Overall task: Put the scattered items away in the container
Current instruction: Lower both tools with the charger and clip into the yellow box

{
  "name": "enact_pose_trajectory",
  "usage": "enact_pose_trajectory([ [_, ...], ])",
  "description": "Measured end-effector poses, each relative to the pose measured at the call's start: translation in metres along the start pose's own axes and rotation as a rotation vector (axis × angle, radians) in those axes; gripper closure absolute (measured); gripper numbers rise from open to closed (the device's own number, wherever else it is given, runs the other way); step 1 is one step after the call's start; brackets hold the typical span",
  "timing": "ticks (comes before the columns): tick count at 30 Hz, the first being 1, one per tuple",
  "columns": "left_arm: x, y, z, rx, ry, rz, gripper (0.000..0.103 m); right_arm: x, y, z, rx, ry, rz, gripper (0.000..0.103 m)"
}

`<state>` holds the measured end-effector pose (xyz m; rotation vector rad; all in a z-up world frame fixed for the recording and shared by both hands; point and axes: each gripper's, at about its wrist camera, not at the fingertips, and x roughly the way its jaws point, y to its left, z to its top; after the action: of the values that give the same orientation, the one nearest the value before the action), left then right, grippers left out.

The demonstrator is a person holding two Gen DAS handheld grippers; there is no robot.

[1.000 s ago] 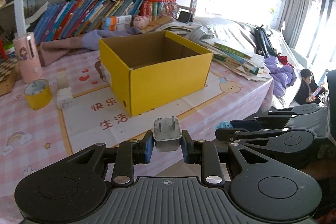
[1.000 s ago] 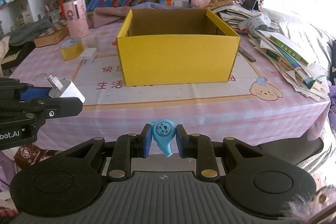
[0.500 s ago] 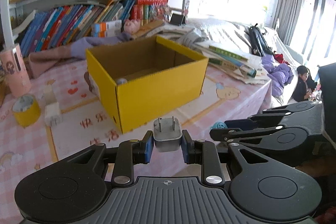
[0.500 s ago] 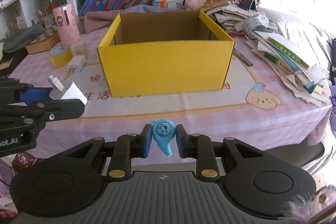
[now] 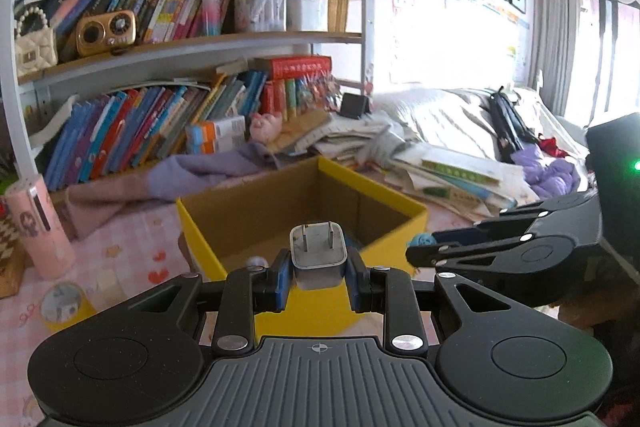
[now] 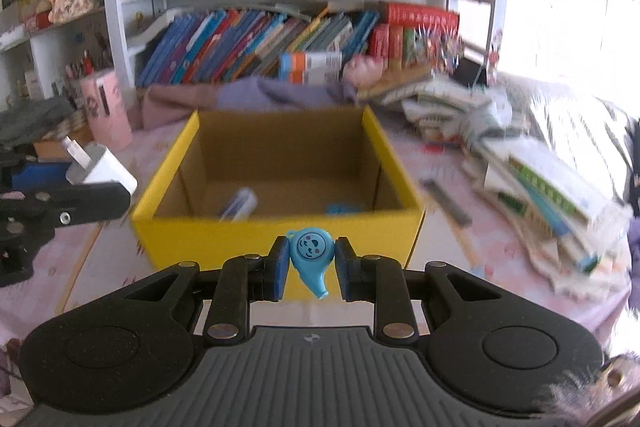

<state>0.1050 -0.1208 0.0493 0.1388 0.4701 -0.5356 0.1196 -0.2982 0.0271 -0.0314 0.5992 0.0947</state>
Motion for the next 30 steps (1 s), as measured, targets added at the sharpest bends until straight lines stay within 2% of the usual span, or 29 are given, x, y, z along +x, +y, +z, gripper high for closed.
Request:
enact_pose_trajectory([
  [6,0.024,0.002,0.018,-0.005,-0.007,0.044,0.077,0.019,-0.018,0.029,-0.051,-0.053,0.03,0.08],
  [12,0.054,0.011,0.025,-0.031,0.016,0.123,0.077,0.054,-0.023,0.05,-0.115,-0.038,0.099,0.08],
  [21,0.093,0.023,0.022,-0.035,0.095,0.203,0.077,0.112,-0.016,0.055,-0.214,0.08,0.205,0.08],
  [30,0.128,0.024,0.009,-0.055,0.215,0.196,0.077,0.156,-0.022,0.053,-0.197,0.214,0.251,0.08],
])
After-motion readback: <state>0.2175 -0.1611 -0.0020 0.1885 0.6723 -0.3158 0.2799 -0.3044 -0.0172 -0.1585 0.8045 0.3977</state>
